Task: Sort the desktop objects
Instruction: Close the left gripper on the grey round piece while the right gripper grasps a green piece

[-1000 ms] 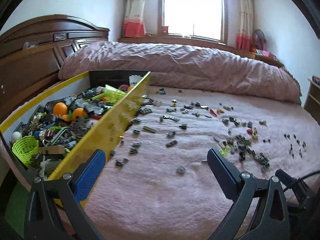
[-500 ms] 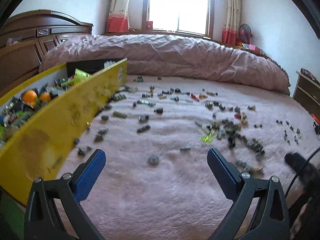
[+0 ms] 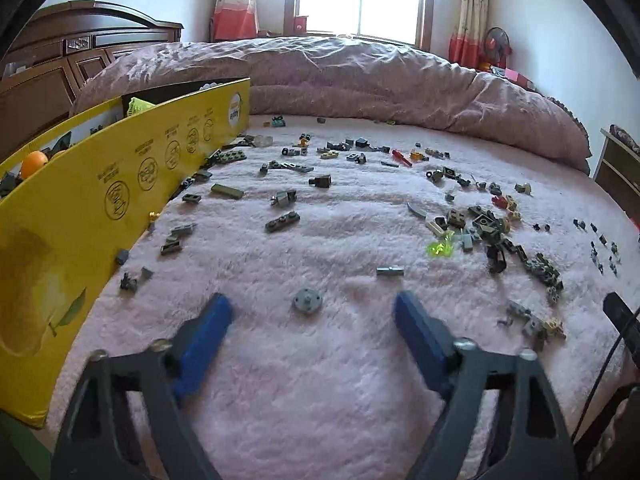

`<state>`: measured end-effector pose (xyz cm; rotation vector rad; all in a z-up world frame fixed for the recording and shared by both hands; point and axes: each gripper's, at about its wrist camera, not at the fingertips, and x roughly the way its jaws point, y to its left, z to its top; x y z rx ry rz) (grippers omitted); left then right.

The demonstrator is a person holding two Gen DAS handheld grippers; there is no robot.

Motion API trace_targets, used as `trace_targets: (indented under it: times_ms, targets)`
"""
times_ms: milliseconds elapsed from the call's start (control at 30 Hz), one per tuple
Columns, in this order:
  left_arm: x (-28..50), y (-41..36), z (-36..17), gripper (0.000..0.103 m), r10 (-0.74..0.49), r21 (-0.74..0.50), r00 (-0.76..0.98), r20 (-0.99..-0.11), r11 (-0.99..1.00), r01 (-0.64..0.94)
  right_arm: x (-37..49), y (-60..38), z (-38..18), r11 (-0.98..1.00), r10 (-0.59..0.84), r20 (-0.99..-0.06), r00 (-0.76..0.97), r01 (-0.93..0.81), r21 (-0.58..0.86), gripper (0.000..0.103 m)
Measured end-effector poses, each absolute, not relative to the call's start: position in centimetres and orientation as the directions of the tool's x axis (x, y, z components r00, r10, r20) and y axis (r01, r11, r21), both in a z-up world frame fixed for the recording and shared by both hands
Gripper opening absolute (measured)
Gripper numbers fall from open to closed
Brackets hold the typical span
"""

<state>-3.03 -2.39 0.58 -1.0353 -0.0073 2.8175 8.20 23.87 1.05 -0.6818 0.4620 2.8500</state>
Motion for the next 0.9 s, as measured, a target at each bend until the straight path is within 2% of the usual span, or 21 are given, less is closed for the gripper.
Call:
trace_targets:
  times_ms: [67, 200, 267, 400, 700, 900]
  targets:
    - [-3.2, -2.4, 0.3, 0.059, 0.115, -0.041, -0.759, -0.64, -0.992, -0.116, 8.6, 24.1, 0.9, -0.939, 0.112, -0.461, -0.88, -0.246, 0.242, 0.08]
    - [-2.6, -2.9, 0.2, 0.023, 0.128, -0.071, -0.782, -0.61, -0.992, -0.107, 9.1, 24.5, 0.5, -0.949, 0.149, -0.448, -0.881, -0.255, 0.185, 0.08]
    - [-2.4, -3.0, 0.1, 0.014, 0.128, -0.07, -0.788, -0.603, -0.992, -0.107, 9.1, 24.7, 0.5, -0.949, 0.176, -0.443, -0.879, -0.271, 0.162, 0.08]
    - [-2.3, -2.8, 0.0, 0.014, 0.129, -0.066, -0.796, -0.592, -0.992, -0.112, 9.1, 25.8, 0.3, -0.942, 0.182, -0.44, -0.879, -0.284, 0.178, 0.08]
    - [-2.2, -3.1, -0.1, 0.014, 0.15, -0.08, -0.801, -0.579, -0.989, -0.127, 8.5, 33.2, 2.0, -0.903, 0.381, -0.464, -0.8, -0.429, -0.003, 0.08]
    - [-2.2, -3.1, -0.2, 0.014, 0.154, -0.086, -0.801, -0.578, -0.988, -0.128, 6.9, 39.4, 1.9, -0.887, 0.353, -0.535, -0.767, -0.457, 0.069, 0.08]
